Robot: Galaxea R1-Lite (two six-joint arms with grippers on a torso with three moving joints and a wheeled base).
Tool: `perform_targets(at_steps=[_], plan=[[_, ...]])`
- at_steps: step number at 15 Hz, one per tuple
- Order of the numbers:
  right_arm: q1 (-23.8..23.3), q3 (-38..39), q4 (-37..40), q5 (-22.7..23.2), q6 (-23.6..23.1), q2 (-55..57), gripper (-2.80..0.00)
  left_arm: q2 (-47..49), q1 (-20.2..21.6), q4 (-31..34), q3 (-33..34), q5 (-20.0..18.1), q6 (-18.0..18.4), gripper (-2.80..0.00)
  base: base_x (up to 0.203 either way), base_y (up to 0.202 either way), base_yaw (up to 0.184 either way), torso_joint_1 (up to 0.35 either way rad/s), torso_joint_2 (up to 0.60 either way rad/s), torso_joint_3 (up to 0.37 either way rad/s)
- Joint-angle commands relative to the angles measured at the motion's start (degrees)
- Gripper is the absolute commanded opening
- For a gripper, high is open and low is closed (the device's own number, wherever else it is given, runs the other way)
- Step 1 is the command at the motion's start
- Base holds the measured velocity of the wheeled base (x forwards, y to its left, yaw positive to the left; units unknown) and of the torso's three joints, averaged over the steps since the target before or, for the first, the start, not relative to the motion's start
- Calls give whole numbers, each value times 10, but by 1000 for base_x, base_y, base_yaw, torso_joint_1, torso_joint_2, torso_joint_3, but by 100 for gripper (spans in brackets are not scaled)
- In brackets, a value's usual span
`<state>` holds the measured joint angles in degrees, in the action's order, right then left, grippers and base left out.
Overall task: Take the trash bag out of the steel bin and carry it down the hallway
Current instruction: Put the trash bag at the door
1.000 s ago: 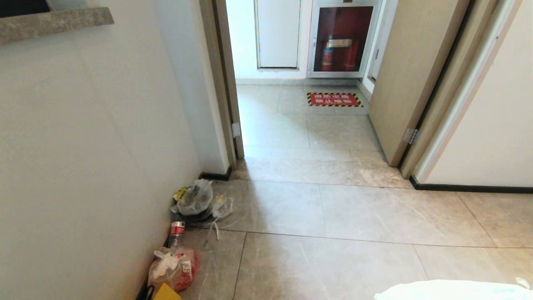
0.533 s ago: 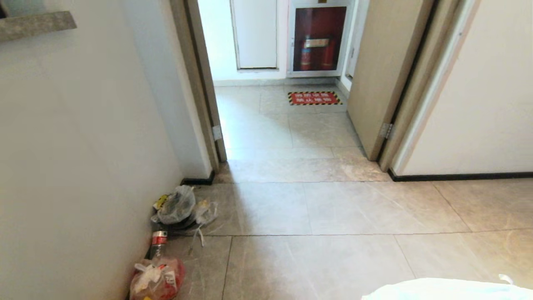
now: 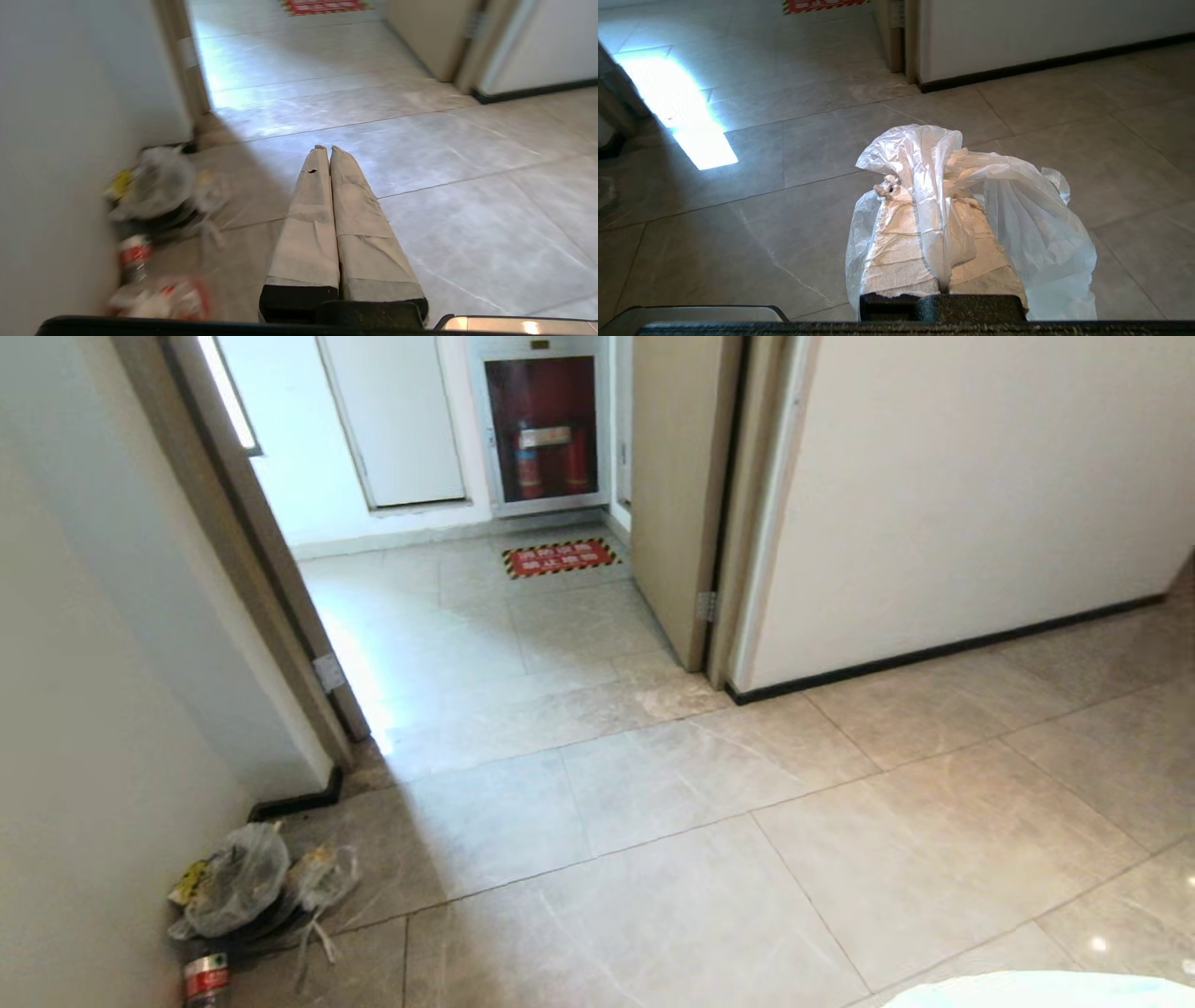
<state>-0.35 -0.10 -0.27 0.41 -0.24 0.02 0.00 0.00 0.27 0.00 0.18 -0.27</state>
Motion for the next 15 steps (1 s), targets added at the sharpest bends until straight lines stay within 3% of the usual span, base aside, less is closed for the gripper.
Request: perform_targets(at_steps=[1,15], plan=[[0,0,0,0,0,0,-280,1,0,0,0,0,1,-280,0,10,-172,5,0,5],[0,0,0,0,0,0,-280,0,0,0,0,0,0,-280,-1,9,-165,1,3,2]])
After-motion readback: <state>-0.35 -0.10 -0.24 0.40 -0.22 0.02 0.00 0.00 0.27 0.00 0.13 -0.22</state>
